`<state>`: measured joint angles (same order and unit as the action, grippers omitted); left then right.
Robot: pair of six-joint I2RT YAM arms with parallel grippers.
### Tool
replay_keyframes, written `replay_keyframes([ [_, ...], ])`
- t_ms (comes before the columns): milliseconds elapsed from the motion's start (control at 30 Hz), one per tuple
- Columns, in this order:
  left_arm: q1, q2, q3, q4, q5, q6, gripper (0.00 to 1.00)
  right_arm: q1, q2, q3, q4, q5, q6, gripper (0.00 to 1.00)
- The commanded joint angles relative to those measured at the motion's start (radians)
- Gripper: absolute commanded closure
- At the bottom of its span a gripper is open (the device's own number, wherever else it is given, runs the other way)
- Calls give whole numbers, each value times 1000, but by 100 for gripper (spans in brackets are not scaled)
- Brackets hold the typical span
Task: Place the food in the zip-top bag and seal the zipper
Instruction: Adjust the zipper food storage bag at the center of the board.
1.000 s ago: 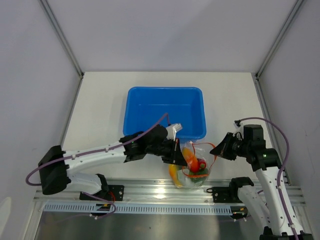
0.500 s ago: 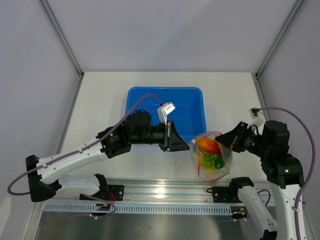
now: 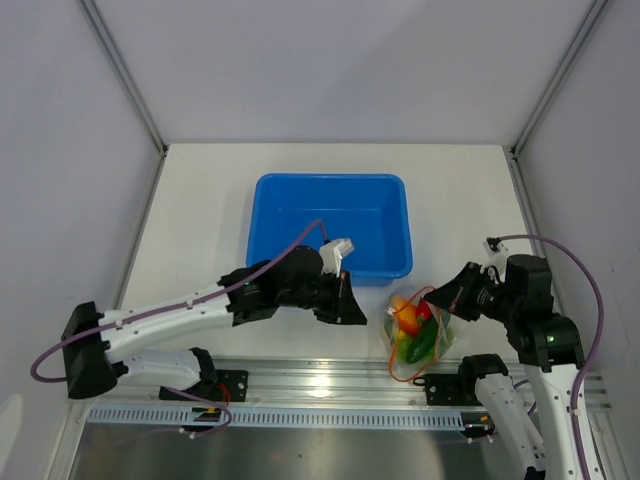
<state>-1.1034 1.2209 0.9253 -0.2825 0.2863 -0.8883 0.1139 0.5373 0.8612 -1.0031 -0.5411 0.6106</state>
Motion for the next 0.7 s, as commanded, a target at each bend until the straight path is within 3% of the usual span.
replay_keyframes([
  [0, -38, -126, 61, -33, -91, 19, 75, 1, 18, 65, 38, -8, 17, 100],
  [33, -50, -142, 57, -15, -93, 12, 68, 1, 24, 73, 46, -5, 21, 100],
  [67, -76, -146, 38, 8, -91, 5, 54, 3, 27, 76, 49, -3, 26, 100],
  [167, -128, -103, 12, 98, -72, -26, 47, 3, 35, 87, 70, 10, 46, 100],
  [400, -210, 103, 133, 44, -87, -15, 46, 3, 36, 76, 95, 1, 71, 100],
  [667, -250, 121, 170, -89, -282, 26, 53, 3, 15, 52, 89, -5, 66, 100],
])
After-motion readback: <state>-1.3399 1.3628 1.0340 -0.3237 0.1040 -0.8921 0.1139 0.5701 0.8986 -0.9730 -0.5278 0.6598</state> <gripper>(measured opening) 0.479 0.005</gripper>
